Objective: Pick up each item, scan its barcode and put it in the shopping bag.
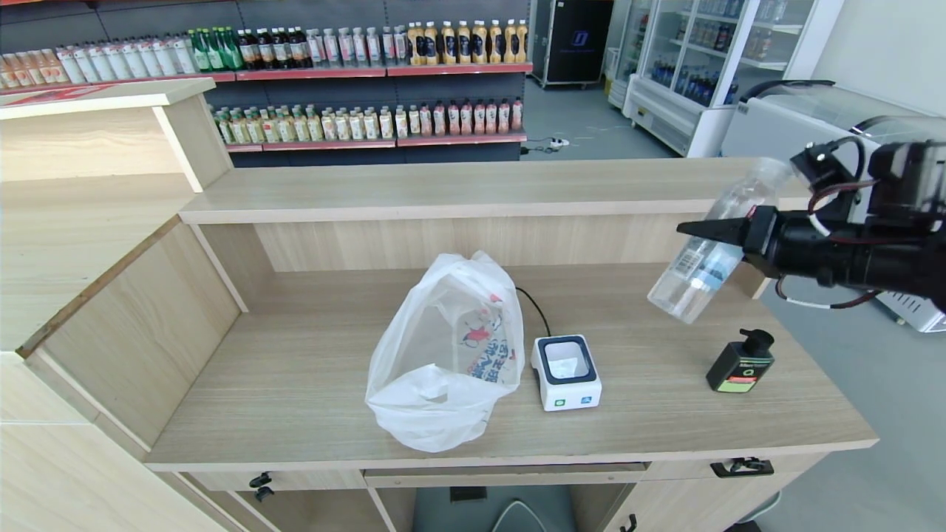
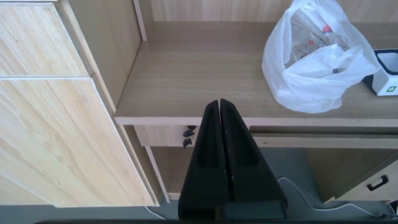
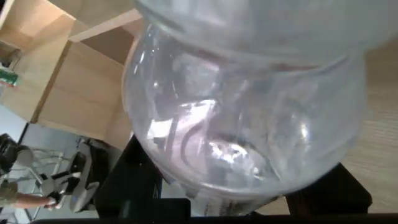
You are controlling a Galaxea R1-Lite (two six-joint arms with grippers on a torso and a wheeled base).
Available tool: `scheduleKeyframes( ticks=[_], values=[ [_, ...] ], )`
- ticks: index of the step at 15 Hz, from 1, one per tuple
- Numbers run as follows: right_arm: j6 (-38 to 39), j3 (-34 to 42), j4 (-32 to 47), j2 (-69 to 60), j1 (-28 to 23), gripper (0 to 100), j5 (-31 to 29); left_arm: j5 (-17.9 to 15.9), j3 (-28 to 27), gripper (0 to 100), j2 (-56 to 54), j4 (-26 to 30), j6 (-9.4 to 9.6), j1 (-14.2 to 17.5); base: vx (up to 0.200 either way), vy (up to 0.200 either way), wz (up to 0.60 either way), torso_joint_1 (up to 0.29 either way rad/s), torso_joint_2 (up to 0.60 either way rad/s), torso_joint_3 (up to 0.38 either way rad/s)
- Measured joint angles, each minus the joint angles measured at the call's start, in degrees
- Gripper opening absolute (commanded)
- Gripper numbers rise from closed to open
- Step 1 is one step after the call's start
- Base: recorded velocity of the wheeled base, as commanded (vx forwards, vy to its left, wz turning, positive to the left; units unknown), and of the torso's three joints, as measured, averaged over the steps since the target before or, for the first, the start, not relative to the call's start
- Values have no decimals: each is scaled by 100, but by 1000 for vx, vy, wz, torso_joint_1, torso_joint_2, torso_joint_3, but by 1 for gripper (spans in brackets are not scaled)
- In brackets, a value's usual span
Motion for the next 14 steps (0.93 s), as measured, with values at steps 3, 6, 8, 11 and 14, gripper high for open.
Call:
scheduleKeyframes(
  ticks=[3,6,8,11,14],
  values=[
    [180,-152,813,-867,534,0,569,0,0,0,0,0,-2,5,0,0,0,0,0,0],
    [222,24,919,-1499,1203,0,763,0,0,0,0,0,0,2,0,0,0,0,0,0],
    [340,61,920,-1807,1620,0,875,-2,0,0,0,0,-2,0,0,0,0,0,0,0],
    [718,2,881,-2157,2133,0,1179,-2,0,0,0,0,-5,5,0,0,0,0,0,0],
    [728,-17,881,-2354,2416,0,1259,0,0,0,0,0,-2,2,0,0,0,0,0,0]
  ],
)
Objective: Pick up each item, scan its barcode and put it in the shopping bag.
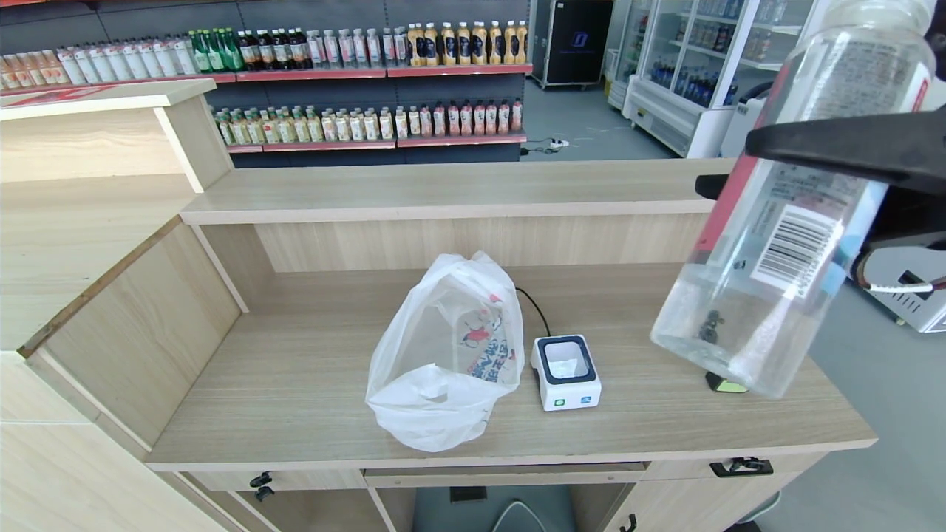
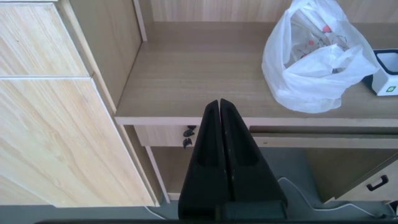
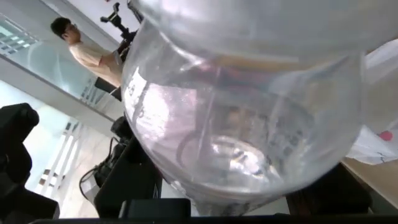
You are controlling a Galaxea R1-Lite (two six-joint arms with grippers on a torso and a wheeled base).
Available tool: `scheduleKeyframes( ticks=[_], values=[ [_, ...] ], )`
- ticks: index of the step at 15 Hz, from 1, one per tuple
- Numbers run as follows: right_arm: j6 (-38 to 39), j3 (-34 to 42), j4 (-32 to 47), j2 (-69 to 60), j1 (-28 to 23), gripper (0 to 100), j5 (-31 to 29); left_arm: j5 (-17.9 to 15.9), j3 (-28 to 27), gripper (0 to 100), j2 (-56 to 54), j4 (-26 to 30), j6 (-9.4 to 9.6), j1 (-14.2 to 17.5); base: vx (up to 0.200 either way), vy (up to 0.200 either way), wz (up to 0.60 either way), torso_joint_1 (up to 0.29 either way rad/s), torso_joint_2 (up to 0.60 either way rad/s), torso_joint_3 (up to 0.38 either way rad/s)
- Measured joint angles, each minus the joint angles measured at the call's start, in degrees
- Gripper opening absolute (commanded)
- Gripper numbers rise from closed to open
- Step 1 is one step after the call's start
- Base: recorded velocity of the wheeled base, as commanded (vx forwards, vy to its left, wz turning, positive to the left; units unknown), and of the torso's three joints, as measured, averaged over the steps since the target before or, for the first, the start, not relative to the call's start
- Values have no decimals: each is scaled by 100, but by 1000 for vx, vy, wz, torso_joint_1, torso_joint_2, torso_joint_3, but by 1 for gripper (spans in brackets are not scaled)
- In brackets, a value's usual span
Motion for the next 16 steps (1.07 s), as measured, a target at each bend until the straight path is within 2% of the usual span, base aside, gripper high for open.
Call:
scheduleKeyframes(
  ticks=[8,12,16],
  values=[
    [-11,-123,30,-205,688,0,310,0,0,0,0,0,2,0,0,0,0,0,0,0],
    [-16,-66,49,-268,745,0,299,-2,0,0,0,0,2,-2,0,0,0,0,0,0],
    [-254,350,55,-384,828,0,273,0,0,0,0,0,2,0,0,0,0,0,0,0]
  ],
)
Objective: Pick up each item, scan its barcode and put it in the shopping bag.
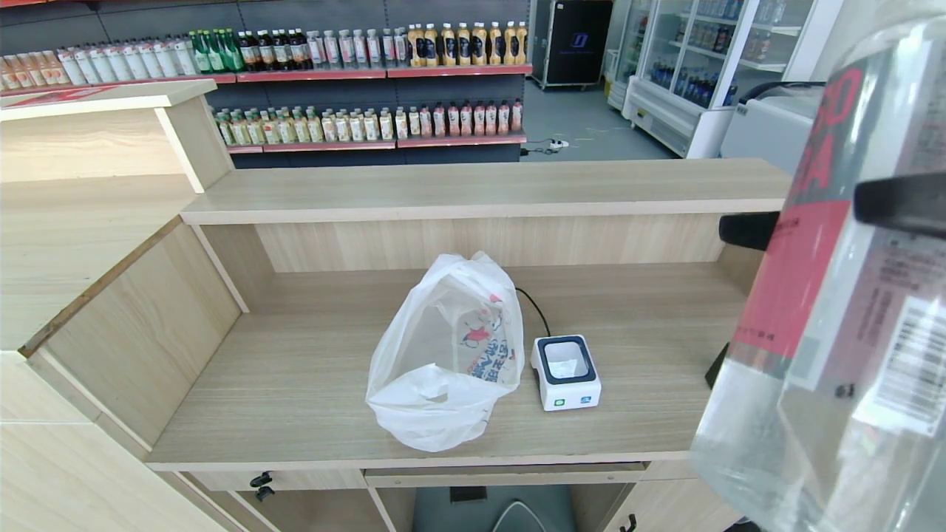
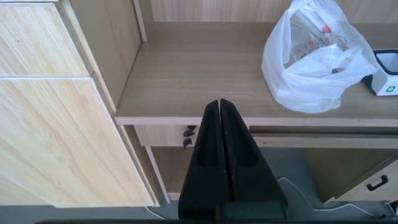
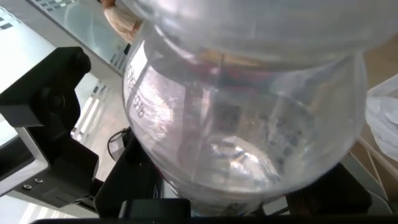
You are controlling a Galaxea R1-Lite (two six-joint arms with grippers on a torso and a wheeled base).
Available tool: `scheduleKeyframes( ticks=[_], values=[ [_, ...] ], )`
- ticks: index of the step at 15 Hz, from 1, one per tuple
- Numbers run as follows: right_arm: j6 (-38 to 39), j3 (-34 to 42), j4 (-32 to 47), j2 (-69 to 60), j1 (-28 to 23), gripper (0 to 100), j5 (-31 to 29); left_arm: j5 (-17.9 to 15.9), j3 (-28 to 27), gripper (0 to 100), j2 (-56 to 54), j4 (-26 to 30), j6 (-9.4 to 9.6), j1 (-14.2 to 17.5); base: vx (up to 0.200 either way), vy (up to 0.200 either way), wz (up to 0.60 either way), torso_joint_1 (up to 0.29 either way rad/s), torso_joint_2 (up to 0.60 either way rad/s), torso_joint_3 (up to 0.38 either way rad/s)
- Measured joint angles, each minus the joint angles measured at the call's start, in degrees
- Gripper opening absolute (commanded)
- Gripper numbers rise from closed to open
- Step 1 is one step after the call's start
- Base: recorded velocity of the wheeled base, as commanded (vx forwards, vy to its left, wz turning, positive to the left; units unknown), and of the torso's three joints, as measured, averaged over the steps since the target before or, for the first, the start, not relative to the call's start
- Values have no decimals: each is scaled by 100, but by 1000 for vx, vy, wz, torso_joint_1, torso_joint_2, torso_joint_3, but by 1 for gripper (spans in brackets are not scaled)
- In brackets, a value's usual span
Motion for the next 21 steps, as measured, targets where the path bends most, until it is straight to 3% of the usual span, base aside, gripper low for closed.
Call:
scheduleKeyframes(
  ticks=[17,19,21],
  values=[
    [-80,118,-20,69,13,0,-5,0,0,0,0,0,0,0,0,0,0,0,0,0],
    [-99,98,-41,78,-59,0,-38,0,0,0,0,0,0,-2,0,0,0,0,0,0],
    [-332,37,-60,149,-439,0,-271,0,0,0,0,0,-2,-2,0,0,0,0,0,0]
  ],
)
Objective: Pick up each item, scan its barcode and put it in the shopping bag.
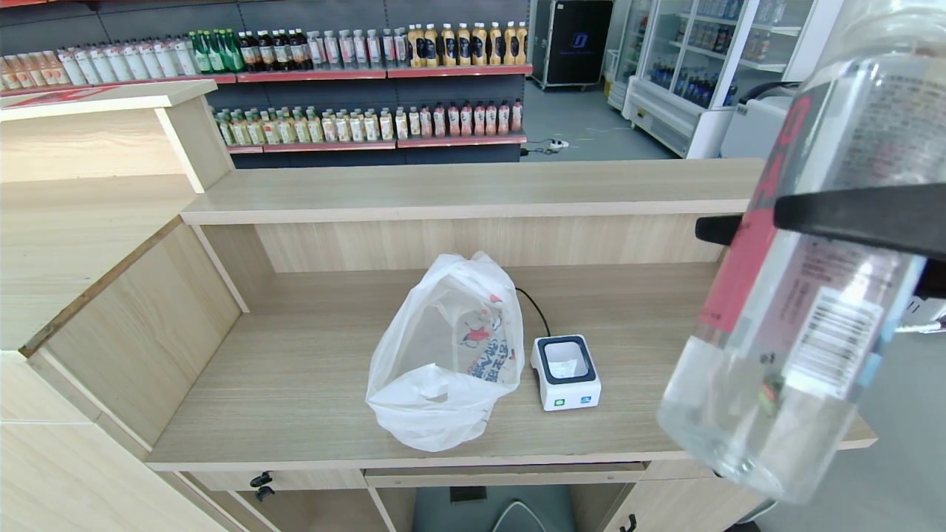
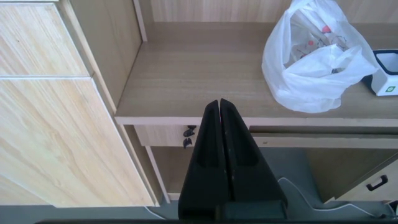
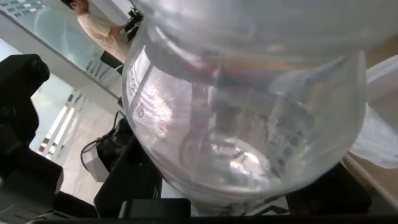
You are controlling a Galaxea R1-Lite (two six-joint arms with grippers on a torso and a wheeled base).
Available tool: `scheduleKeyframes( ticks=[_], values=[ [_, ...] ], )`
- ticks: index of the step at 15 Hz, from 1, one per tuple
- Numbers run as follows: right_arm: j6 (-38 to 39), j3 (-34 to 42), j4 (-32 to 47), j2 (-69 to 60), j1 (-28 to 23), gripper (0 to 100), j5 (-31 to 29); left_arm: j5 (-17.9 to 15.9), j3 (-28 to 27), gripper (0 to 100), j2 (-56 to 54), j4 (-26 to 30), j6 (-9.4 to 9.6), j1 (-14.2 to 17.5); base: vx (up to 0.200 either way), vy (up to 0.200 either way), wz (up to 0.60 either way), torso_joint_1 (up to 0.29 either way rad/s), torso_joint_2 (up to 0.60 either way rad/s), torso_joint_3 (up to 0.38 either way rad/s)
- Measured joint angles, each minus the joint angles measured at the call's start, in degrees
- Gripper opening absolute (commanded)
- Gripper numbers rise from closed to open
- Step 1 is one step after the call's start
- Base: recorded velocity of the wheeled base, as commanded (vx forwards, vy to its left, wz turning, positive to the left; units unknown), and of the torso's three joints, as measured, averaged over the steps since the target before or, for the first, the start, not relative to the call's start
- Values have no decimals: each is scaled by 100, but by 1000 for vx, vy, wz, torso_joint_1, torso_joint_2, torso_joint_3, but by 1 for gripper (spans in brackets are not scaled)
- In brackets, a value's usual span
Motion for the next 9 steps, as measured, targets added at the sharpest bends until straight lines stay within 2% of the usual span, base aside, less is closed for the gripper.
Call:
scheduleKeyframes(
  ticks=[4,7,9],
  values=[
    [-1165,44,-138,290,-1626,0,-772,0,0,0,0,0,0,5,0,0,0,0,0,0],
    [-1851,610,-1112,551,-2954,0,-1910,0,0,0,0,0,0,2,0,0,0,0,0,0],
    [-2801,1133,-1720,794,-3557,0,-2220,0,0,0,0,0,-2,0,0,0,0,0,0,0]
  ],
)
